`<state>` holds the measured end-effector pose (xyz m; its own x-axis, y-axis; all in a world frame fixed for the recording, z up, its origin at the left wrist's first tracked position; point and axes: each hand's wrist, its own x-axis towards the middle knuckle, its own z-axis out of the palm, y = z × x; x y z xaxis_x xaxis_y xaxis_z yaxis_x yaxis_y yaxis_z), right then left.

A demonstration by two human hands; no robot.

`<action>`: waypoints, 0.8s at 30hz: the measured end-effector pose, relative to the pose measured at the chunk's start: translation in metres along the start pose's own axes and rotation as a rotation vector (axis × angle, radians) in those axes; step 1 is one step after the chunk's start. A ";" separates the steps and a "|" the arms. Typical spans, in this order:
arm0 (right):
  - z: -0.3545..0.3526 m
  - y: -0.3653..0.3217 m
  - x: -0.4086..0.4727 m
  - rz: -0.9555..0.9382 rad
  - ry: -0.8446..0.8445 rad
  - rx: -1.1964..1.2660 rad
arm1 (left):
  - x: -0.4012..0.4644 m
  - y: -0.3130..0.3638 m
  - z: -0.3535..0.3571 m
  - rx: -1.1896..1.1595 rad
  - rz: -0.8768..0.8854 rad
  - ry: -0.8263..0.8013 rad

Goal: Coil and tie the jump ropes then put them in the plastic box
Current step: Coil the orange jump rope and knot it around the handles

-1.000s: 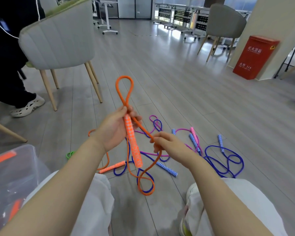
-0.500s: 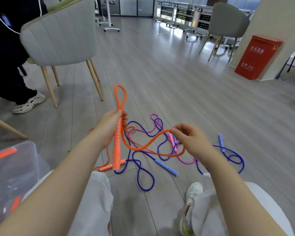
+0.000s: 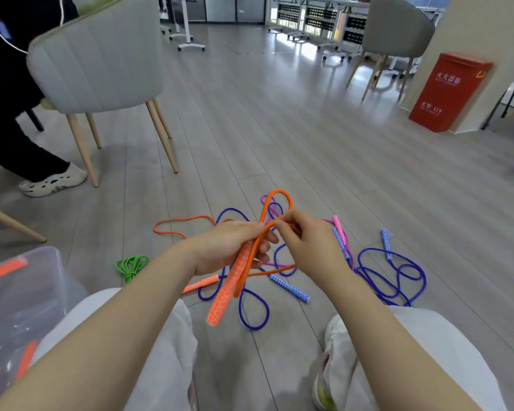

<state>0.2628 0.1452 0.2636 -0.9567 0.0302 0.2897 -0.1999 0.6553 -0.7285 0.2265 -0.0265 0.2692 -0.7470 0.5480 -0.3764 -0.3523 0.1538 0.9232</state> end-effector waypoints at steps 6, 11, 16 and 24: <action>0.001 0.002 0.000 -0.028 0.004 -0.103 | -0.001 -0.004 0.000 0.027 0.002 -0.062; -0.015 0.010 0.004 0.087 -0.081 -0.042 | -0.003 0.004 -0.007 0.006 0.111 0.078; -0.041 0.021 0.009 0.206 -0.050 0.012 | 0.000 0.013 -0.034 -0.384 0.276 0.345; -0.068 0.030 0.014 0.304 0.080 0.016 | 0.002 0.018 -0.069 -0.959 0.372 0.677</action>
<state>0.2573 0.2167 0.2876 -0.9536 0.2825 0.1039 0.0893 0.5951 -0.7987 0.1802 -0.0793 0.2796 -0.9313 -0.1515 -0.3311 -0.1134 -0.7434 0.6592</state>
